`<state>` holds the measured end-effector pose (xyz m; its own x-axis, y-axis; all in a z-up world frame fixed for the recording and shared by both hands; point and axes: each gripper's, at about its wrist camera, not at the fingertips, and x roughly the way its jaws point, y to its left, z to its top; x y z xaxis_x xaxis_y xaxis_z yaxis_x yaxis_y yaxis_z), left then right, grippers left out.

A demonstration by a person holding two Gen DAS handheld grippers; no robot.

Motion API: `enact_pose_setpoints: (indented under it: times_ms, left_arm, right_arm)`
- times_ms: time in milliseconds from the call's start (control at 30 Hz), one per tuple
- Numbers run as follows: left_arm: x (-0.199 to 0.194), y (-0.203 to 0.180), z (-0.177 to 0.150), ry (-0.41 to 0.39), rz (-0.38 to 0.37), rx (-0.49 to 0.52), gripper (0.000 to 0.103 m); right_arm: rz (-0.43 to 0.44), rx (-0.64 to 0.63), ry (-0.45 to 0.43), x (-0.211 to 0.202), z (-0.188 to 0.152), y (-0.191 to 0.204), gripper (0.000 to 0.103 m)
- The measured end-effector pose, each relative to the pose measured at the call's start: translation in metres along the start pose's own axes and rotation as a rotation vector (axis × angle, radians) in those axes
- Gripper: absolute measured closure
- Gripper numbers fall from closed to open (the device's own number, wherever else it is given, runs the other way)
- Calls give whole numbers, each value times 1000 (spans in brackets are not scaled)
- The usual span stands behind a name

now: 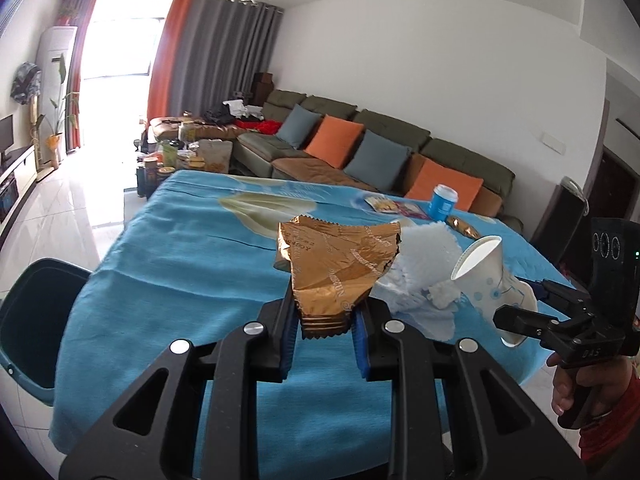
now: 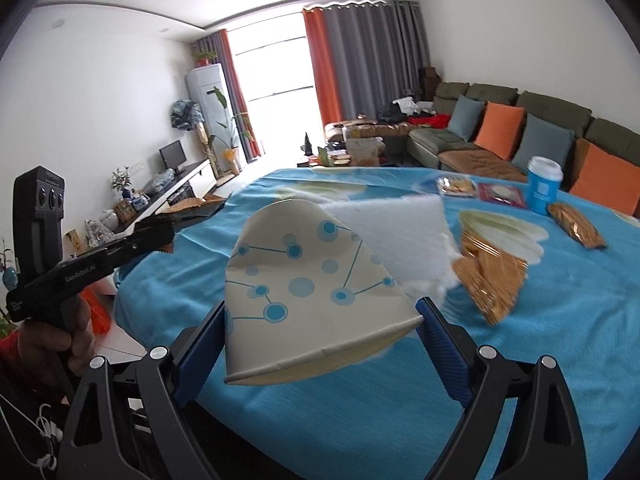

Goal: Collect trash
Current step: 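Carry the wrapper and cup to the teal bin and release both tools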

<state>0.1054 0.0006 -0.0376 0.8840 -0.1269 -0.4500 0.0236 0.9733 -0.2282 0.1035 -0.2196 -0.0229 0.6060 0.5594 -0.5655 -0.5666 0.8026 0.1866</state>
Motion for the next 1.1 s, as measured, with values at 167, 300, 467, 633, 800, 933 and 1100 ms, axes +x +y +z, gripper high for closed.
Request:
enact_pose_setpoints:
  times_ms: [167,300,467,633,800,933,1100]
  left_arm:
    - [-15,13,3,-40,28,-13,80]
    - [-30,30,5,-70,66,-34,80]
    - [-48,58,9,-108,138,-66,80]
    - [-70,93,10,-139,229,-107,80]
    - [-93,127,8,-161,326,-137,80]
    - [-110,158,6,-170,404,-166,79]
    - [-128,191,0,-166,478,-205,79]
  right_arm:
    - [36,-36,-20,8,13,21,14]
    - [75,-67,-28,21,25,42,14]
    - [132,-122,-24,46,43,67,14]
    - [199,-178,-12,74,59,99,14]
    - [268,-230,3,101,77,133,14]
    - [322,-274,26,125,88,158,14]
    - [379,-315,63,152,100,187,14]
